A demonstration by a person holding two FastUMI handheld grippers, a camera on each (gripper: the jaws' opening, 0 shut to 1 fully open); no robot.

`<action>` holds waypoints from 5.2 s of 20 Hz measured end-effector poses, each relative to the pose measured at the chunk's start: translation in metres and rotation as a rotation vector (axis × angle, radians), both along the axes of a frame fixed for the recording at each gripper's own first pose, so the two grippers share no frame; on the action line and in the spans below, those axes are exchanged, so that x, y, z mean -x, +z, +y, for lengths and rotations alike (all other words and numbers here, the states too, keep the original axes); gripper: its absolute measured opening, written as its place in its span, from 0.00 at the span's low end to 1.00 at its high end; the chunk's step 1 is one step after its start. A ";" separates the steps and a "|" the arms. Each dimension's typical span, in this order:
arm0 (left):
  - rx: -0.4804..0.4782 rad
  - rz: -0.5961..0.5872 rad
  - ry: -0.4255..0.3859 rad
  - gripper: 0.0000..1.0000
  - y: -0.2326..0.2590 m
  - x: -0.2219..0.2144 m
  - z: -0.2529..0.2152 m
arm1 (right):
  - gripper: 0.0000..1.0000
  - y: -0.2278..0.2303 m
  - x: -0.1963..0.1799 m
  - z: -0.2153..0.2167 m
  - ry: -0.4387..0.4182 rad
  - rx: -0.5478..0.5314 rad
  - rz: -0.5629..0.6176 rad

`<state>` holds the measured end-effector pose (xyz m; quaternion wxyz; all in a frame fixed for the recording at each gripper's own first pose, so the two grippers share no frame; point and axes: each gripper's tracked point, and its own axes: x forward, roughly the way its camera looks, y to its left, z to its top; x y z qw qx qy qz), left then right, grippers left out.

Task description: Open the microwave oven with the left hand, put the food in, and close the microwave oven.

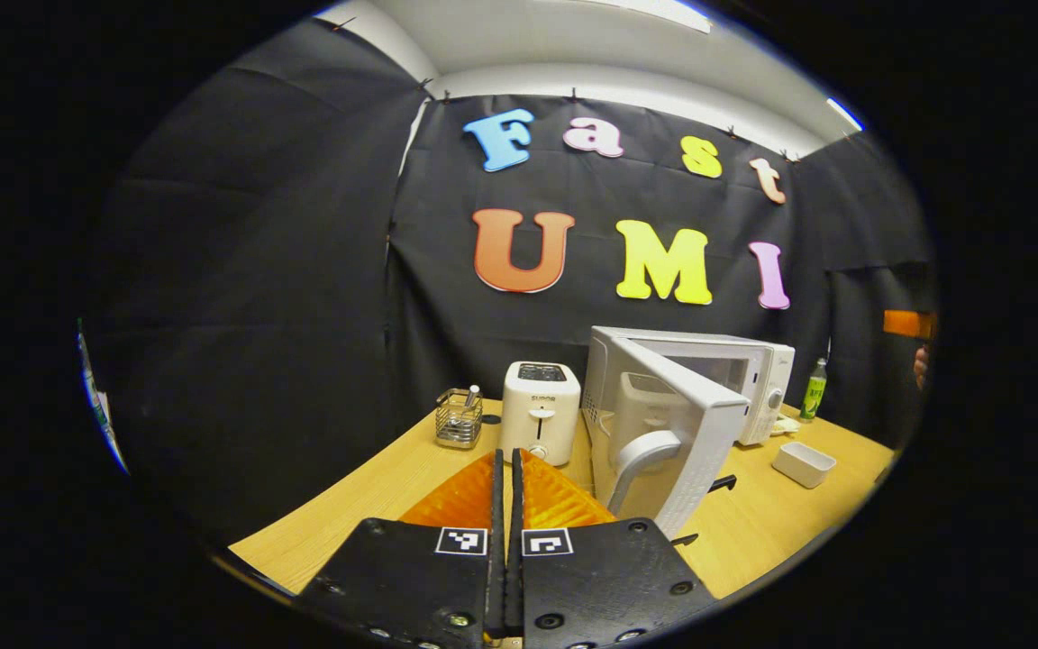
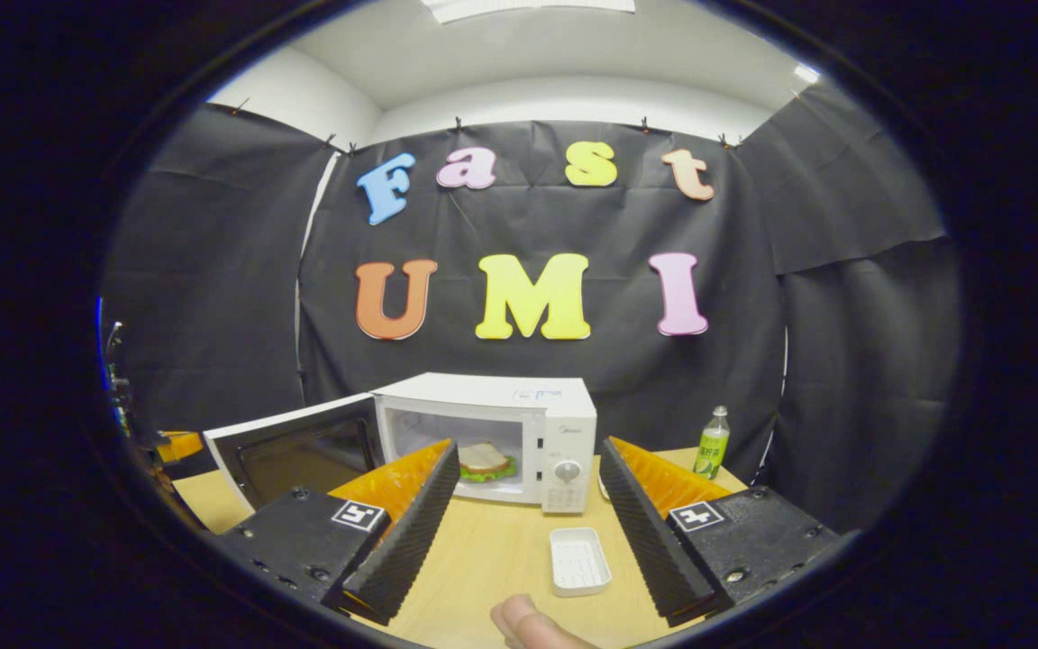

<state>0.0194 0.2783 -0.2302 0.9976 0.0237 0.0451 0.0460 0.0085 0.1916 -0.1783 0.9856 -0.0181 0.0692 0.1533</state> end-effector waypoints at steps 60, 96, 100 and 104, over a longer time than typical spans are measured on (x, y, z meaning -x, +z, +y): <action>0.076 0.103 -0.374 0.00 -0.084 -0.270 -0.346 | 0.99 -0.074 -0.098 -0.208 -0.152 0.019 0.081; -0.006 -0.061 -0.218 0.96 0.101 -0.025 -0.321 | 0.99 0.019 0.021 -0.163 -0.205 0.061 0.036; 0.040 -0.081 -0.143 0.95 0.137 0.022 -0.293 | 1.00 0.058 0.048 -0.160 -0.244 0.036 -0.052; 0.046 -0.084 -0.136 0.95 0.163 0.058 -0.288 | 0.99 0.089 0.065 -0.152 -0.226 0.000 -0.085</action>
